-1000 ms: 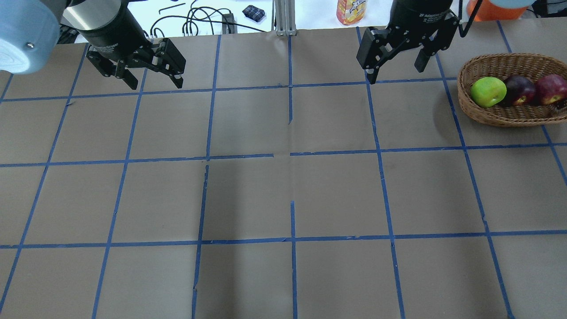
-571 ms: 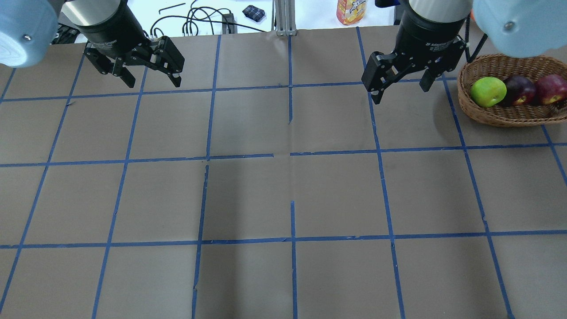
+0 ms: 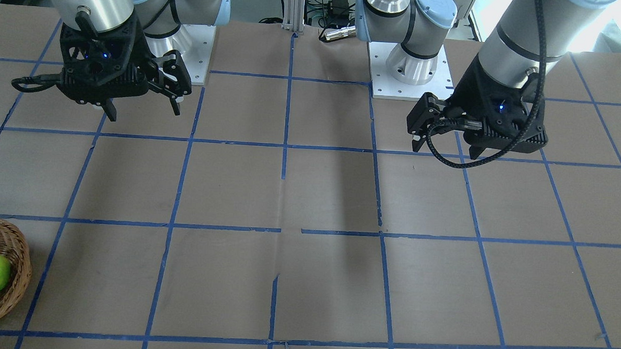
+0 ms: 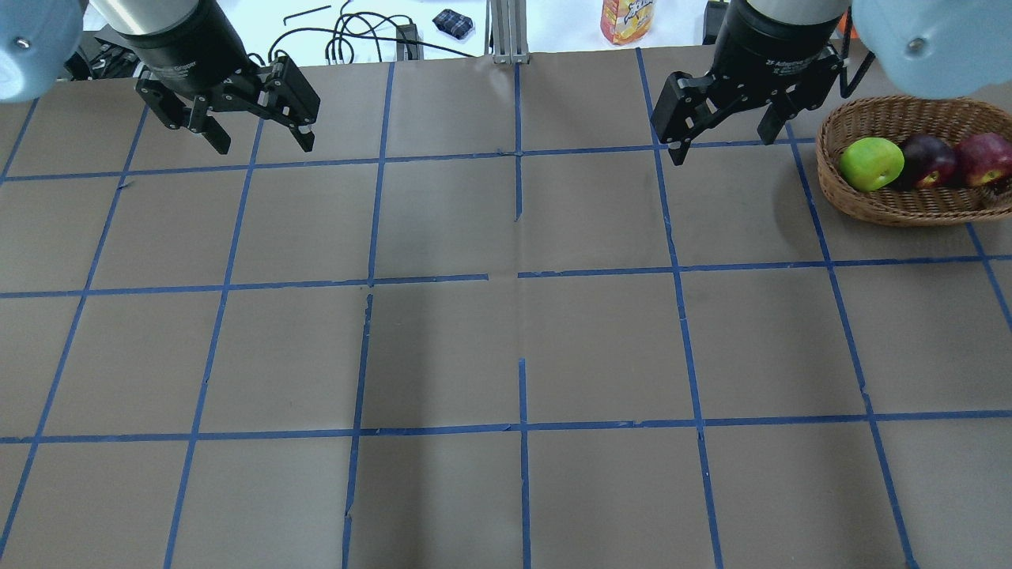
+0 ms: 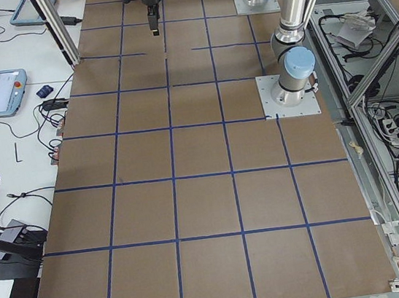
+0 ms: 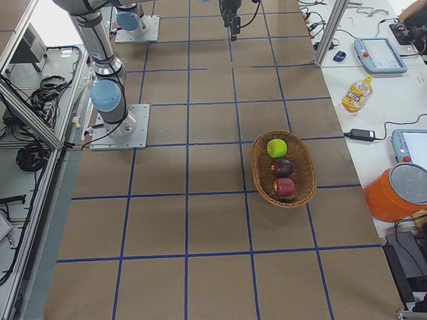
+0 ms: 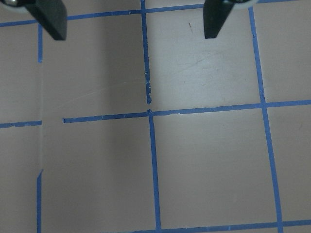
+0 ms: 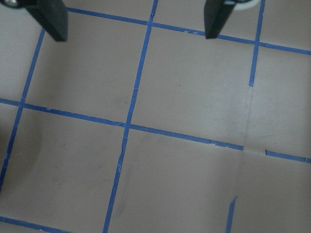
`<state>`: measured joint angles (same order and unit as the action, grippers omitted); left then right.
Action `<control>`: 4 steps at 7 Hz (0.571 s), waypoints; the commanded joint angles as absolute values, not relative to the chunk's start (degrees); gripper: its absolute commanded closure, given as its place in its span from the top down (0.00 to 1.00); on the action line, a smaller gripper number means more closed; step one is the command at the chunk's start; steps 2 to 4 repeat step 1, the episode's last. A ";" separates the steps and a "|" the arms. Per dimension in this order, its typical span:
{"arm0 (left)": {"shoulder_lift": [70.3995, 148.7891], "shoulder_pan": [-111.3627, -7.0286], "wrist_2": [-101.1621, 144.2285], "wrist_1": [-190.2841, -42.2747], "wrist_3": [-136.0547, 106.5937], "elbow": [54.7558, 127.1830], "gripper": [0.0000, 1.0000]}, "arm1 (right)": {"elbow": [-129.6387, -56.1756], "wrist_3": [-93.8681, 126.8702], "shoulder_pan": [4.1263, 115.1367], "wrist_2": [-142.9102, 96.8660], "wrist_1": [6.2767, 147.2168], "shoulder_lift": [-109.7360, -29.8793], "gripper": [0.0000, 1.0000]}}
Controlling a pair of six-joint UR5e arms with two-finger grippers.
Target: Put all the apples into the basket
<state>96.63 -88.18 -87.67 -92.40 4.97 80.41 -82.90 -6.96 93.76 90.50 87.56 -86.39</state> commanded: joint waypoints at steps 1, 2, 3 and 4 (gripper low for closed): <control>97.38 -88.24 -87.89 -92.72 4.92 79.46 1.00 | -83.23 -0.30 93.69 91.67 87.10 -86.40 1.00; 97.38 -88.24 -87.89 -92.72 4.92 79.46 1.00 | -83.23 -0.30 93.69 91.67 87.10 -86.40 1.00; 97.38 -88.24 -87.89 -92.72 4.92 79.46 1.00 | -83.23 -0.30 93.69 91.67 87.10 -86.40 1.00; 97.38 -88.24 -87.89 -92.72 4.92 79.46 1.00 | -83.23 -0.30 93.69 91.67 87.10 -86.40 1.00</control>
